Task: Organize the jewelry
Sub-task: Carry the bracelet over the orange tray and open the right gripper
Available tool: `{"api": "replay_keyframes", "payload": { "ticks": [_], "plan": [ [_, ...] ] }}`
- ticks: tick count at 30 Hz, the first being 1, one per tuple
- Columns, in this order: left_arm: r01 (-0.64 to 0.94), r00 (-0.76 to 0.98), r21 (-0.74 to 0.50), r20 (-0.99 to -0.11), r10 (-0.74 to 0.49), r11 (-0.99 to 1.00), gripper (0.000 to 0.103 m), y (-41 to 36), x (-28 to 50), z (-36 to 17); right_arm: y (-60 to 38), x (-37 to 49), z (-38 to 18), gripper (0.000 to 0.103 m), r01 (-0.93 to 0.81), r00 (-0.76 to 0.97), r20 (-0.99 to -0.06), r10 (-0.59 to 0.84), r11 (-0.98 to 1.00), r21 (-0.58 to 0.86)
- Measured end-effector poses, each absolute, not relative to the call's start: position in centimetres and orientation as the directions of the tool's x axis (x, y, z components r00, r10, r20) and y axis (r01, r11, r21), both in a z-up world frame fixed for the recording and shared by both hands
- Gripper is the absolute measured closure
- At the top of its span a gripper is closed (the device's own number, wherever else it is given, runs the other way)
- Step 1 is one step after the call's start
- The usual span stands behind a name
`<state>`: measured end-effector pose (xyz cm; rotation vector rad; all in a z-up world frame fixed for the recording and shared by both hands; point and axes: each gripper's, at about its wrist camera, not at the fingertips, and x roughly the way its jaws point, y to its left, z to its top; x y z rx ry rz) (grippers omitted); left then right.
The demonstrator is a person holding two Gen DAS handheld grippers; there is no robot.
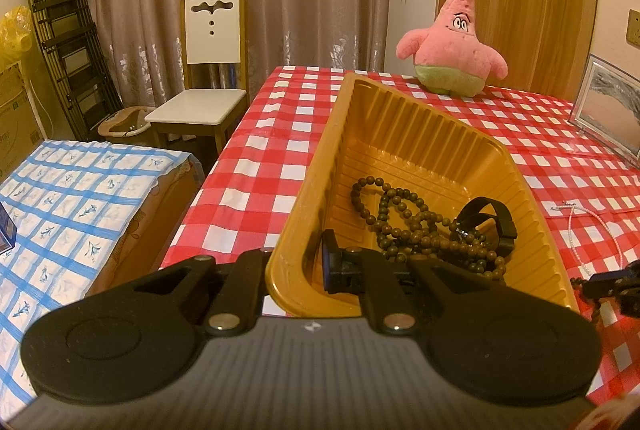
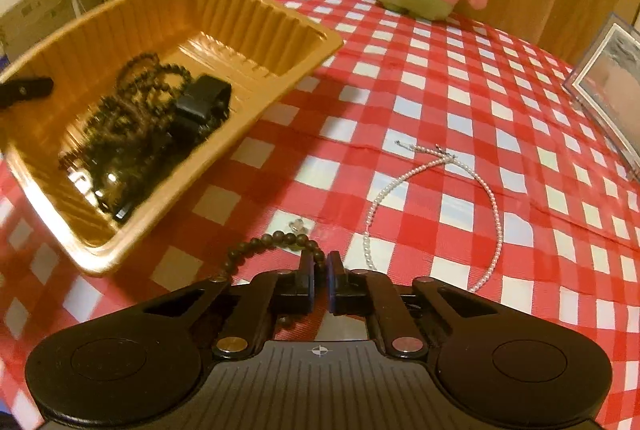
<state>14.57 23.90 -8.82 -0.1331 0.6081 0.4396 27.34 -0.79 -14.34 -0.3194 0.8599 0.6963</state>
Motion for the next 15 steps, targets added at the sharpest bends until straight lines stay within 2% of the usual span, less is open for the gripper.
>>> {"api": "replay_keyframes", "payload": {
  "ticks": [6, 15],
  "plan": [
    [-0.436, 0.732, 0.007, -0.578, 0.360, 0.900, 0.093, 23.9, 14.5, -8.8, -2.1, 26.9, -10.7, 0.097, -0.666, 0.434, -0.729, 0.530, 0.733, 0.137],
    [-0.435, 0.732, 0.007, -0.579, 0.359, 0.900, 0.094, 23.8, 14.6, -8.9, -2.6, 26.1, -5.6, 0.097, -0.688, 0.408, -0.647, 0.644, 0.683, 0.246]
  ]
}}
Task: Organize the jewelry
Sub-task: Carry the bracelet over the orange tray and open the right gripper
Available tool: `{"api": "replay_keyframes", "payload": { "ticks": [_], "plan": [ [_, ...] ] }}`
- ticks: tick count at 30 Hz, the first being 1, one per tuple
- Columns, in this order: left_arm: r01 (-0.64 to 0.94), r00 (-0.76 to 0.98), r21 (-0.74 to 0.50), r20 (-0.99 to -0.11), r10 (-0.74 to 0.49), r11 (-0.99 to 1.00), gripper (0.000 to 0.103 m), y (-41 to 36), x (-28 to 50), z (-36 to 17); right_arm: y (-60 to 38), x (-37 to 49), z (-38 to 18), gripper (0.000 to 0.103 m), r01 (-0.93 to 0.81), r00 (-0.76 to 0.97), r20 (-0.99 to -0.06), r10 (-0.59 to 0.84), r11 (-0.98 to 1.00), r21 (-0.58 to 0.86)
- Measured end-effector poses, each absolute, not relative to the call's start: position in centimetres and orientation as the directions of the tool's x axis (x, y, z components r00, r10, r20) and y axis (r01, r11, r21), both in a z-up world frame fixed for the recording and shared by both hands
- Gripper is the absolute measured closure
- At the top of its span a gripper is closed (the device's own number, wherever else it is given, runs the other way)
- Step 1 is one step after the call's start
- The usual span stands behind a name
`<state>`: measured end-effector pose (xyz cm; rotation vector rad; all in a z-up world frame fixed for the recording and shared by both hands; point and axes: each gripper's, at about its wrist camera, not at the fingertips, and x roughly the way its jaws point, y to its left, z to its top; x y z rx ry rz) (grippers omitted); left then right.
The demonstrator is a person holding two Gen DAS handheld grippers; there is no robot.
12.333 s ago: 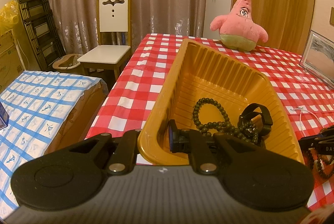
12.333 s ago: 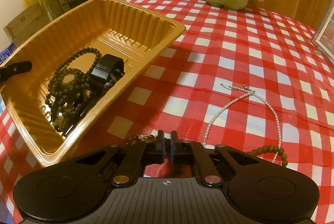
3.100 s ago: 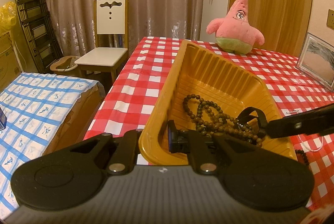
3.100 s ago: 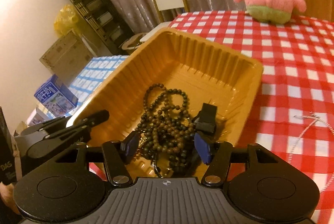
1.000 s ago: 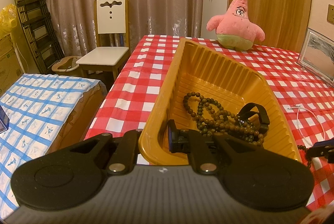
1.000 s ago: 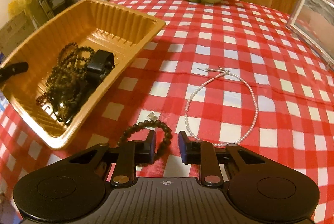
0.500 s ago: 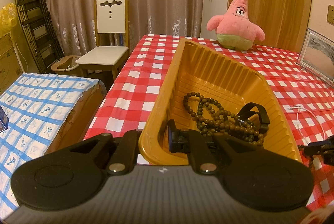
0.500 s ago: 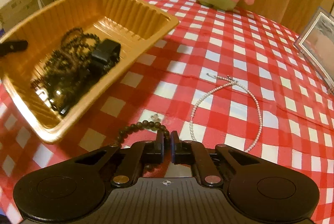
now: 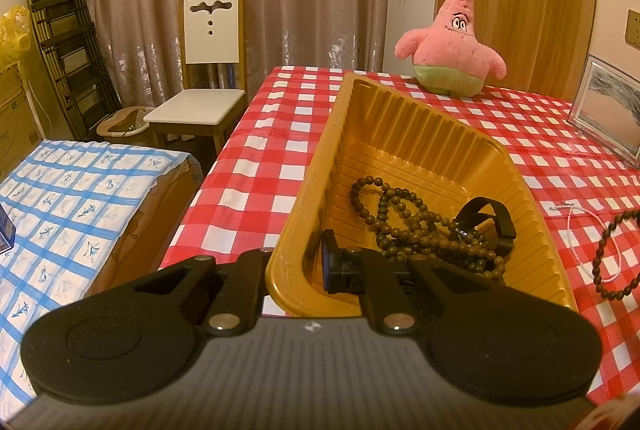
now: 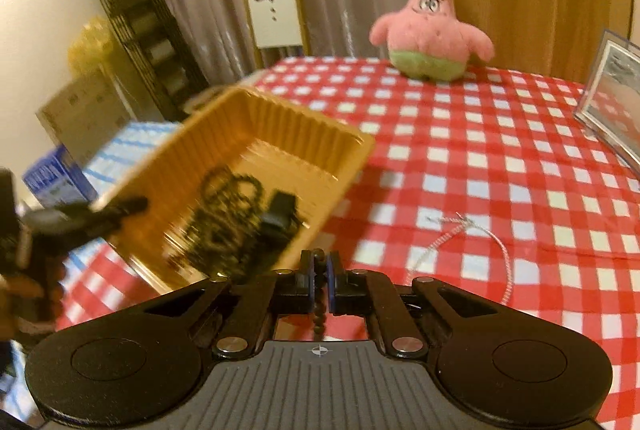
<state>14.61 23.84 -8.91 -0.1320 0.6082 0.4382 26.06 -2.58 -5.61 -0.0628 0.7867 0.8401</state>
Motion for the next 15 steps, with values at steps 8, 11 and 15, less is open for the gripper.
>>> {"api": "replay_keyframes", "payload": {
  "ticks": [8, 11, 15],
  "plan": [
    [-0.434, 0.733, 0.007, -0.579, 0.358, 0.901, 0.094, 23.8, 14.6, -9.0, 0.9, 25.8, -3.7, 0.097, -0.739, 0.295, -0.581, 0.759, 0.566, 0.365],
    [-0.434, 0.732, 0.007, -0.579, 0.358, 0.901, 0.094, 23.8, 14.6, -9.0, 2.8, 25.5, -3.6, 0.097, -0.767, 0.250, -0.561, 0.789, 0.515, 0.382],
    [-0.431, 0.735, 0.005, -0.578, 0.354, 0.902, 0.094, 23.6, 14.6, -9.0, 5.5, 25.3, -4.5, 0.097, -0.803, 0.194, -0.560, 0.806, 0.458, 0.381]
  ]
}}
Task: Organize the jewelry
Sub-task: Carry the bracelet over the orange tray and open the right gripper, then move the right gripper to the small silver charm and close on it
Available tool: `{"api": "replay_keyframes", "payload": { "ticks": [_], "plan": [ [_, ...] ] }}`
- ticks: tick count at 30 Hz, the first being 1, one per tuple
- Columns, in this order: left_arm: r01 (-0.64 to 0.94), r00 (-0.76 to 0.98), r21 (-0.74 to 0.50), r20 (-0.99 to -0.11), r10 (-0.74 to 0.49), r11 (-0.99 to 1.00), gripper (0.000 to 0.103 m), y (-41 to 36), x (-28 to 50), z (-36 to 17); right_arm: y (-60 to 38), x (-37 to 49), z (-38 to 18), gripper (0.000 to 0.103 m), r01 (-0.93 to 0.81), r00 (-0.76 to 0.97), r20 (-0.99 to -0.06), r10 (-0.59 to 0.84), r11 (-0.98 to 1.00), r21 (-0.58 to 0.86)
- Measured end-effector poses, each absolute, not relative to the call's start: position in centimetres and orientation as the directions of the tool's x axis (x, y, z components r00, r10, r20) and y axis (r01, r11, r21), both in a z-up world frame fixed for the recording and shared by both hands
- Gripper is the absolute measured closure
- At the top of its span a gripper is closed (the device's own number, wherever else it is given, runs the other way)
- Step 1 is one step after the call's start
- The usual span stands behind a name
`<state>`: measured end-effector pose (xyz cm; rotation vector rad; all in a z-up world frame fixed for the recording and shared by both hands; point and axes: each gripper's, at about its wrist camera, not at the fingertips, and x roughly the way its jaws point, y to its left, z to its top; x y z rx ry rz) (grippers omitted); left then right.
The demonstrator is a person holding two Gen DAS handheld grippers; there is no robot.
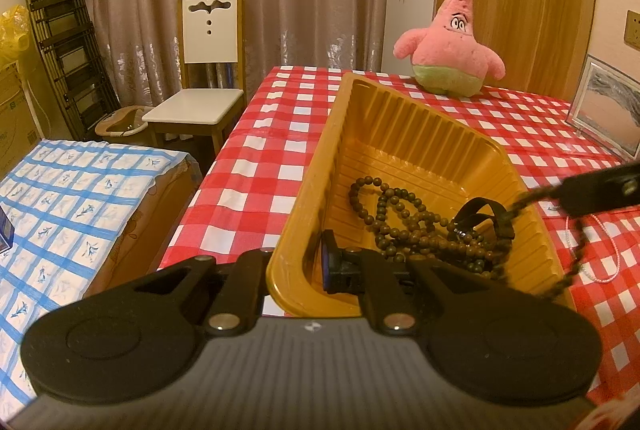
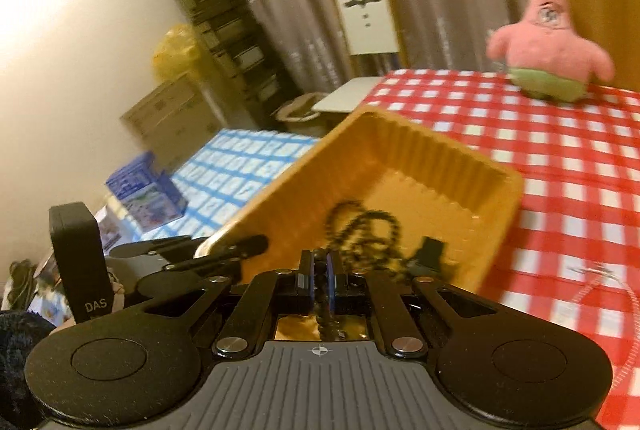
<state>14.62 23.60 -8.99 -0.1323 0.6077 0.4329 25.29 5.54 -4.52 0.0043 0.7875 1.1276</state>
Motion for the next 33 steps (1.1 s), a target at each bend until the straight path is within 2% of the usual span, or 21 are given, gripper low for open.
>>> {"api": "replay_keyframes", "payload": {
  "ticks": [7, 14, 17, 19, 21, 33],
  "plan": [
    [-0.431, 0.735, 0.000, -0.581, 0.351, 0.902, 0.094, 23.6, 14.7, -9.0, 8.6, 24.7, -6.6, 0.097, -0.845, 0.128, -0.580, 0.804, 0.394, 0.360],
    [-0.431, 0.734, -0.002, -0.582, 0.350, 0.902, 0.094, 23.6, 14.6, -9.0, 7.5, 25.0, -6.1, 0.093, -0.828, 0.181, -0.579, 0.795, 0.441, 0.348],
    [-0.431, 0.734, 0.000, -0.581, 0.351, 0.902, 0.094, 23.6, 14.6, -9.0, 6.0, 25.5, -5.7, 0.083, -0.794, 0.234, -0.589, 0.774, 0.502, 0.343],
    [-0.431, 0.735, 0.000, -0.581, 0.351, 0.903, 0.094, 23.6, 14.6, -9.0, 4.4, 25.9, -5.6, 0.066, -0.769, 0.280, -0.594, 0.755, 0.547, 0.333],
    [-0.431, 0.734, 0.000, -0.581, 0.351, 0.902, 0.094, 23.7, 14.6, -9.0, 2.8, 26.2, -5.6, 0.061, -0.736, 0.323, -0.599, 0.733, 0.592, 0.328],
    [-0.430, 0.734, 0.003, -0.581, 0.352, 0.903, 0.094, 23.8, 14.6, -9.0, -5.3, 26.7, -8.3, 0.060, -0.583, 0.440, -0.707, 0.553, 0.775, 0.243]
  ]
}}
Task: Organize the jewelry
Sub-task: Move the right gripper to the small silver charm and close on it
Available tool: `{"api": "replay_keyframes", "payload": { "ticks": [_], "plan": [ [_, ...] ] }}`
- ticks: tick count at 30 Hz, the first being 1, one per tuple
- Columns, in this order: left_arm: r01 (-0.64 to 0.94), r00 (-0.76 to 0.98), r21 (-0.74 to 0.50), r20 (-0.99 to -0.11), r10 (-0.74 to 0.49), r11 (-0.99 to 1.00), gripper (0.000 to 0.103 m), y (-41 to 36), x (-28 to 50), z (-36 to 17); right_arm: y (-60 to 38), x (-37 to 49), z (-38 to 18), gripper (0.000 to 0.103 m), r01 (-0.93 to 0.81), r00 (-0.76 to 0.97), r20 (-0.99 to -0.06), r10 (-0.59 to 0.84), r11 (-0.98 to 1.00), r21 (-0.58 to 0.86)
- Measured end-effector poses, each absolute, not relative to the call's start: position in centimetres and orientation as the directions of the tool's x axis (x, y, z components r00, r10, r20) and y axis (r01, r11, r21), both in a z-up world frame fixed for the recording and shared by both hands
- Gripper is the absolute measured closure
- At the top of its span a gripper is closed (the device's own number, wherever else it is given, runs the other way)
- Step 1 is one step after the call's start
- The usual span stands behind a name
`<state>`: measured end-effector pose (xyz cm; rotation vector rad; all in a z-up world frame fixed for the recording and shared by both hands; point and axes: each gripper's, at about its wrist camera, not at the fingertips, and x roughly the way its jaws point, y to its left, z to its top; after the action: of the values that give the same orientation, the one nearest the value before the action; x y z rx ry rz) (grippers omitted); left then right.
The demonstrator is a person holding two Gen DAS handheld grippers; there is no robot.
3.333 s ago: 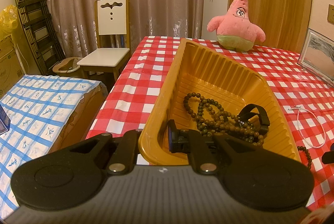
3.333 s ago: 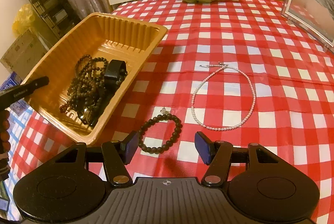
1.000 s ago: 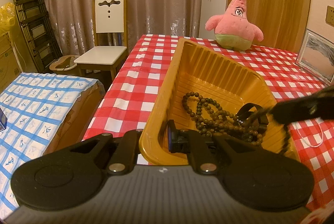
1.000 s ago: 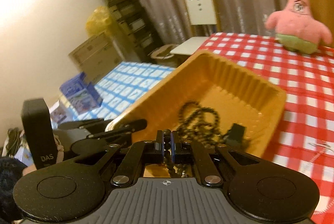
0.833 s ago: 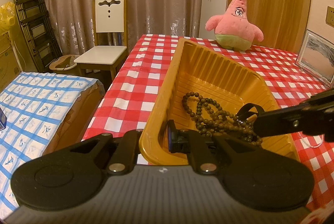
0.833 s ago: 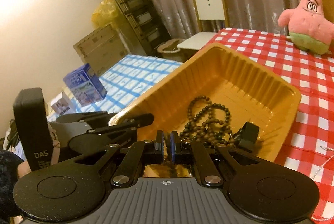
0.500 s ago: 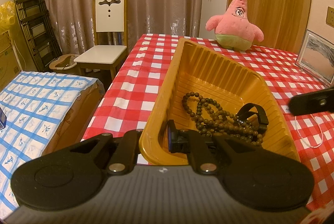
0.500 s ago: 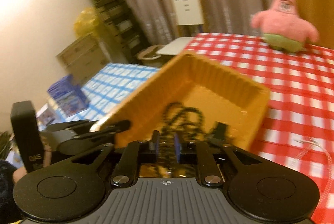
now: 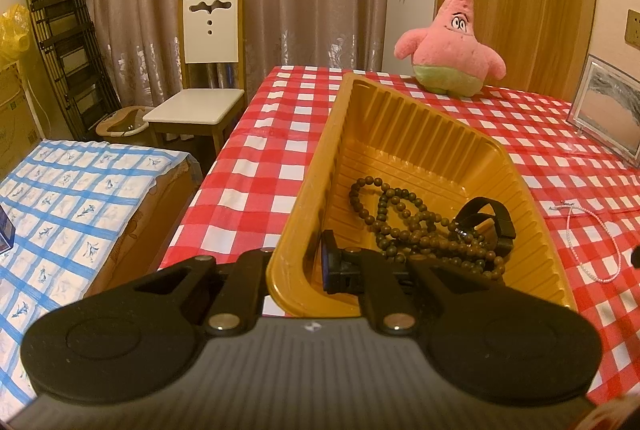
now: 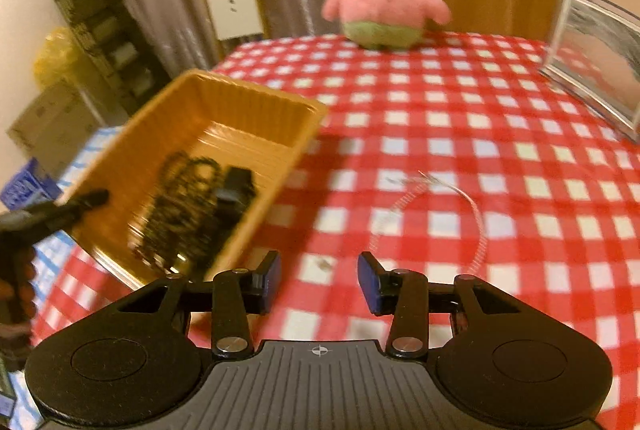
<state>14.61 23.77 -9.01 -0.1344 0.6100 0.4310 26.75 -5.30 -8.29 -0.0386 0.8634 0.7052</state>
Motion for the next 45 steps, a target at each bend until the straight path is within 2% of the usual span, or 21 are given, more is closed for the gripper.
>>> {"api": "replay_keyframes", "payload": {
  "ticks": [9, 33, 45],
  "plan": [
    [-0.432, 0.733, 0.010, -0.580, 0.357, 0.902, 0.094, 23.9, 14.6, -9.0, -5.3, 26.3, -10.9, 0.060, -0.604, 0.434, -0.754, 0.493, 0.780, 0.163],
    [-0.434, 0.729, 0.009, -0.584, 0.358, 0.901, 0.093, 24.0, 14.5, -8.9, -2.5, 27.5, -12.3, 0.060, -0.674, 0.411, -0.753, 0.514, 0.728, 0.130],
    [-0.436, 0.726, 0.008, -0.588, 0.358, 0.900, 0.093, 24.1, 14.5, -9.1, 0.0, 28.2, -14.7, 0.061, -0.746, 0.425, -0.742, 0.518, 0.665, 0.038]
  ]
}}
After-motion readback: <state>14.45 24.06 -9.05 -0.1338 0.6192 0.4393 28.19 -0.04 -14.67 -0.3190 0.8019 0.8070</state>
